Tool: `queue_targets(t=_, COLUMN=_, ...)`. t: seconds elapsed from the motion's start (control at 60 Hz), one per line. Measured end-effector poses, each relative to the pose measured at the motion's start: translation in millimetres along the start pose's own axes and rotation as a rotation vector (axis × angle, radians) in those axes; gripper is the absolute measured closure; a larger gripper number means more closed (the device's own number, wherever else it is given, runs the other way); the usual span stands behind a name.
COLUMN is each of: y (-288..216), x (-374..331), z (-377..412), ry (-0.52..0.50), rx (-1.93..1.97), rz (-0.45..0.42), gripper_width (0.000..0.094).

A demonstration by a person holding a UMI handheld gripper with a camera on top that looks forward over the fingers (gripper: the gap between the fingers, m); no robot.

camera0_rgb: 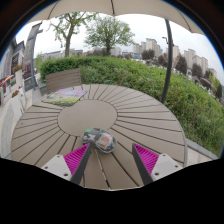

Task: Arrange mouse

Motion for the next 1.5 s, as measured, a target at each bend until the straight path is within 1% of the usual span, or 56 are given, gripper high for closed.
queue_targets(t=0.117, y=-9, x=20, z=2, ry=-0.030, rx=0.015, rz=0.011, gripper_width=0.0078)
queue_targets(t=0.383, y=-30, x=57, z=1, ry=-0.028, rx=0.034, rz=0.034, gripper_width=0.0082)
queue_targets(t=0.55, y=-35, x=68, z=5, ry=-0.042, rx=0.046, rz=0.062, gripper_width=0.0145)
queue_targets(t=0.617, y=-38, x=70, z=8, ry=-0.045, rx=0.041, rz=0.062, gripper_width=0.0224)
queue_targets(t=0.633, y=-38, x=71, z=8, ry=-0.045, rx=0.035, rz=0.061, gripper_width=0.0266)
queue_targets(t=0.65, y=-38, x=71, z=9, ry=-0.047, rx=0.030, rz=0.063, gripper_width=0.0328)
queue_targets(t=0.683, y=-39, x=72, z=11, ry=-0.051, rx=0.016, rz=0.065, gripper_width=0.0520)
queue_targets(t=0.7, y=-40, x=72, z=9, ry=-0.038, rx=0.008, rz=0.069, gripper_width=0.0520)
queue_targets(t=0.75, y=-44, x=73, z=8, ry=-0.024, rx=-0.015, rz=0.075, gripper_width=0.0560)
queue_targets(t=0.767, y=-46, x=72, z=9, ry=-0.027, rx=-0.022, rz=0.073, gripper_width=0.0581)
queue_targets(t=0.8, y=-52, x=70, z=12, ry=-0.039, rx=-0.030, rz=0.067, gripper_width=0.0593)
queue_targets(t=0.883, y=-80, x=62, z=12, ry=-0.021, rx=-0.034, rz=0.042, gripper_width=0.0595)
queue_targets(t=1.017, y=-156, x=49, z=38, ry=-0.036, rx=0.017, rz=-0.015, gripper_width=0.0596)
queue_targets(t=1.133, y=-224, x=54, z=90, ry=-0.075, rx=0.068, rz=-0.058, gripper_width=0.0596)
queue_targets(t=1.233, y=-266, x=73, z=146, ry=-0.081, rx=0.065, rz=-0.091, gripper_width=0.0596)
queue_targets(t=1.283, y=-276, x=86, z=179, ry=-0.088, rx=0.083, rz=-0.088, gripper_width=0.0596)
queue_targets(t=1.367, y=-279, x=117, z=229, ry=-0.075, rx=0.087, rz=-0.067, gripper_width=0.0596)
queue_targets(t=1.5, y=-253, x=171, z=290, ry=-0.044, rx=0.095, rz=-0.003, gripper_width=0.0595)
Point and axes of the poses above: the point between the fingertips, and its own axes, seen from behind it with the camera up: z to the left, y down, x forward, the way the camera looks, the point moved 6 cm from there along -x, backward, against the way the camera looks, and after that the axes turned 9 degrees about y, right-handed, at the moved point
